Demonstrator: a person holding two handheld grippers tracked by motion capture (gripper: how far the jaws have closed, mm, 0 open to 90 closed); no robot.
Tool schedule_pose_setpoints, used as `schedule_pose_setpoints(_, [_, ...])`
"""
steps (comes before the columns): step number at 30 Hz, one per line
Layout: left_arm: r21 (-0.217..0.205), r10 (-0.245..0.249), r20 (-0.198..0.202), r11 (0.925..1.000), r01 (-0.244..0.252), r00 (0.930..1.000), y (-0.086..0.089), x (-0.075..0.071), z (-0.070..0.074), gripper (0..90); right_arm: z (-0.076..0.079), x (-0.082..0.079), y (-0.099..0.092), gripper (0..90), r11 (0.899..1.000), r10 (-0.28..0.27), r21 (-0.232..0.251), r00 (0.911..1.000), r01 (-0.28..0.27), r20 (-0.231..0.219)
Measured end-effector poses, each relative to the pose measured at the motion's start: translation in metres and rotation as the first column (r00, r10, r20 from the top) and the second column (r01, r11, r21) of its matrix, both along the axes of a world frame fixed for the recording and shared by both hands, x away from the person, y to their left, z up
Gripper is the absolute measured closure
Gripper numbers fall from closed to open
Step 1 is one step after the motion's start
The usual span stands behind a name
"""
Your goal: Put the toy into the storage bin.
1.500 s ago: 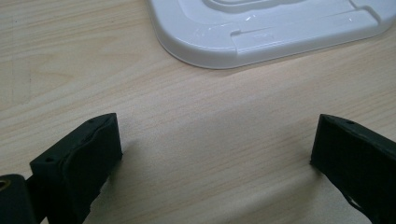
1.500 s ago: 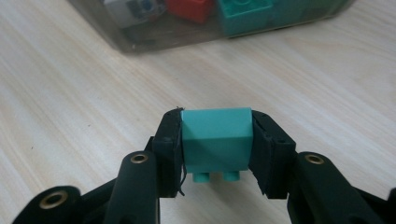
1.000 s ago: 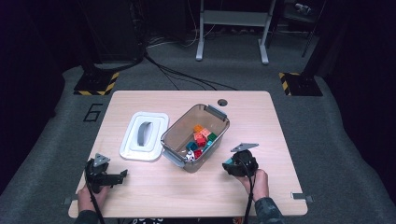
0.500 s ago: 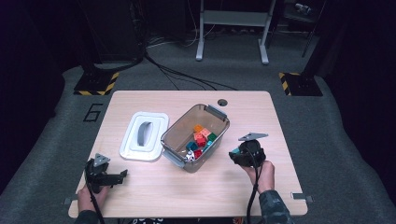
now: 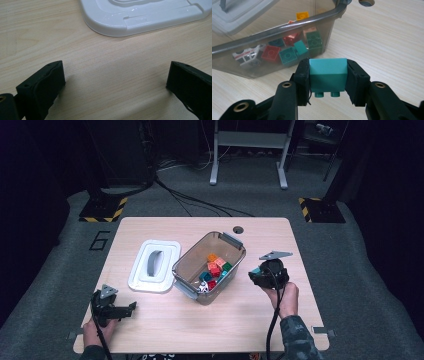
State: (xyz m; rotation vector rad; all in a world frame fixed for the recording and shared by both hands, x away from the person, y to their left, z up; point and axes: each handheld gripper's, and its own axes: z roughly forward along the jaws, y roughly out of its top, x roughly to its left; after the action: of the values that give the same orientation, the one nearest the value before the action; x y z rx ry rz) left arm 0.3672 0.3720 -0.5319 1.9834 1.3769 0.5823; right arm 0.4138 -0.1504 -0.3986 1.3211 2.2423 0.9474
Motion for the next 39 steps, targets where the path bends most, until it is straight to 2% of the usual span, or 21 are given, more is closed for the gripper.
schedule_pose_setpoints(11, [0.000, 0.000, 0.000, 1.0000, 0.000, 1.0000, 0.000, 0.000, 0.000, 1.6, 0.024, 0.008, 0.001, 58.8, 1.000, -0.016, -0.010, 0.9995, 0.016, 0.029])
schedule_pose_setpoints(19, [0.001, 0.002, 0.004, 1.0000, -0.002, 1.0000, 0.000, 0.000, 0.000, 1.6, 0.042, 0.014, 0.007, 58.8, 1.000, -0.004, -0.028, 0.9987, 0.006, 0.050])
schedule_pose_setpoints(25, [0.001, 0.002, 0.004, 1.0000, -0.002, 1.0000, 0.000, 0.000, 0.000, 1.6, 0.057, 0.021, 0.018, 58.8, 0.999, 0.017, -0.045, 0.9970, -0.014, 0.075])
schedule_pose_setpoints(33, [0.000, 0.000, 0.000, 1.0000, 0.000, 1.0000, 0.000, 0.000, 0.000, 1.7, 0.069, 0.027, 0.035, 58.8, 0.997, 0.043, -0.062, 0.9956, -0.037, 0.084])
schedule_pose_setpoints(39, [0.000, 0.000, 0.000, 1.0000, 0.000, 1.0000, 0.000, 0.000, 0.000, 1.6, 0.071, 0.032, 0.049, 58.8, 0.995, 0.072, -0.077, 0.9937, -0.066, 0.085])
